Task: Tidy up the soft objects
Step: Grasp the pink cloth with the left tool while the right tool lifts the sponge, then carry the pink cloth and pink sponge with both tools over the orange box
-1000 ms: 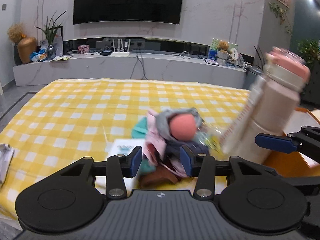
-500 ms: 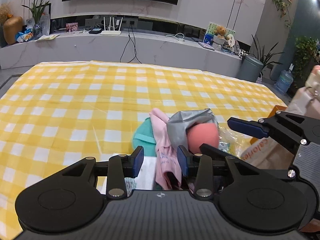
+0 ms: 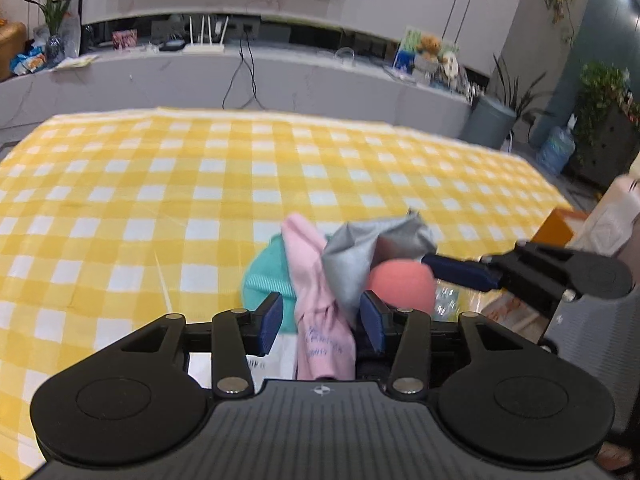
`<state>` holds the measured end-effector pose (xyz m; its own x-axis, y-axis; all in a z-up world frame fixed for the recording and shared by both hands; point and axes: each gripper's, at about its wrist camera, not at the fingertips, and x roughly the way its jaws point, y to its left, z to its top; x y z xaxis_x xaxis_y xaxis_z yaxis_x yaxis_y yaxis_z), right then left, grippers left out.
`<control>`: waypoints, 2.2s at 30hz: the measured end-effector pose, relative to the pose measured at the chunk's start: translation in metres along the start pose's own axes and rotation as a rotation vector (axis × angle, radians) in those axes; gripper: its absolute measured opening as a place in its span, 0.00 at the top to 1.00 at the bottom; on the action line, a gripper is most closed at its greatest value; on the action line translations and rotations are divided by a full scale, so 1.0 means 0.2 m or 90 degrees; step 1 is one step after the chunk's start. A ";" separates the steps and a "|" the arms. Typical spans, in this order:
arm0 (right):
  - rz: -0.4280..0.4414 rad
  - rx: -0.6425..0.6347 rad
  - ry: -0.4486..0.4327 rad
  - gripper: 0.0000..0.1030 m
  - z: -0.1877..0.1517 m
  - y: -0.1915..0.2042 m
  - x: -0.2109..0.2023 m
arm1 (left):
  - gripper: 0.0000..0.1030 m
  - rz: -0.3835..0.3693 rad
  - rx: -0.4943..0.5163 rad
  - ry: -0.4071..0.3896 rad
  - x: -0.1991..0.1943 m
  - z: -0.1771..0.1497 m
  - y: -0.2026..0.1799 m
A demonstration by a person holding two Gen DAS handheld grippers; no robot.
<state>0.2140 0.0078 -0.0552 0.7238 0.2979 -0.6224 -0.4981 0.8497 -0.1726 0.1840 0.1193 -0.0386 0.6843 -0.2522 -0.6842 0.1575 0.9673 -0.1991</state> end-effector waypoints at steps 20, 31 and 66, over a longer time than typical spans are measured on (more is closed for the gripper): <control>-0.052 -0.063 -0.066 0.57 -0.06 0.09 -0.25 | 0.98 0.011 -0.004 0.021 0.03 -0.05 -0.02; -0.057 -0.021 -0.117 0.57 -0.11 0.07 -0.54 | 0.98 0.005 -0.027 -0.082 -0.32 -0.02 -0.12; -0.191 0.283 -0.166 0.57 -0.63 -0.56 -1.45 | 0.98 -0.299 0.109 -0.062 -0.69 -0.22 -0.98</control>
<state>-0.0007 -0.2290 0.0484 0.9234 0.0664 -0.3780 -0.0471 0.9971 0.0600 0.0272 -0.0367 0.0644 0.5735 -0.6650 -0.4785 0.5726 0.7431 -0.3464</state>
